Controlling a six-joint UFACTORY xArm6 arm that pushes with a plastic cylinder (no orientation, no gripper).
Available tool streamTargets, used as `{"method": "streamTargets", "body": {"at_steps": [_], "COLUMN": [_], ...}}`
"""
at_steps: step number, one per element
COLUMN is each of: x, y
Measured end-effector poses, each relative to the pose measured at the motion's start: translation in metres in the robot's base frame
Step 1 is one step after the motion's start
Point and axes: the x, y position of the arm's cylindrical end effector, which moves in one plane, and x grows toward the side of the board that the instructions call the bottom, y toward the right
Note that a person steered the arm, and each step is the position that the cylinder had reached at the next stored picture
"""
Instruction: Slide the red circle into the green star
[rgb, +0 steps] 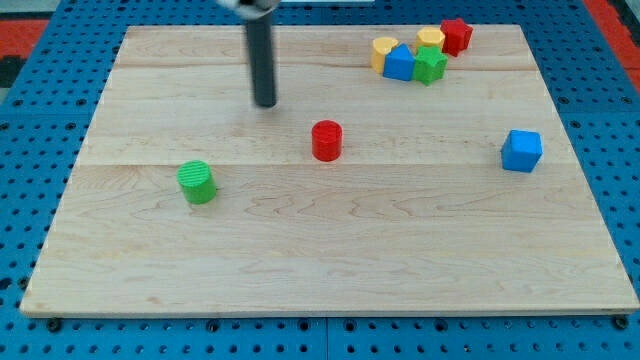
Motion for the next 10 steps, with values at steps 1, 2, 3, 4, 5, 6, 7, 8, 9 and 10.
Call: {"method": "streamTargets", "body": {"at_steps": [1, 2, 3, 4, 5, 6, 7, 8, 9, 10], "x": [0.082, 0.101, 0.059, 0.033, -0.018, 0.012, 0.001, -0.035, -0.041, 0.068], "y": [-0.015, -0.01, 0.041, 0.122, 0.144, 0.142, 0.2, 0.208, 0.213, 0.199]}}
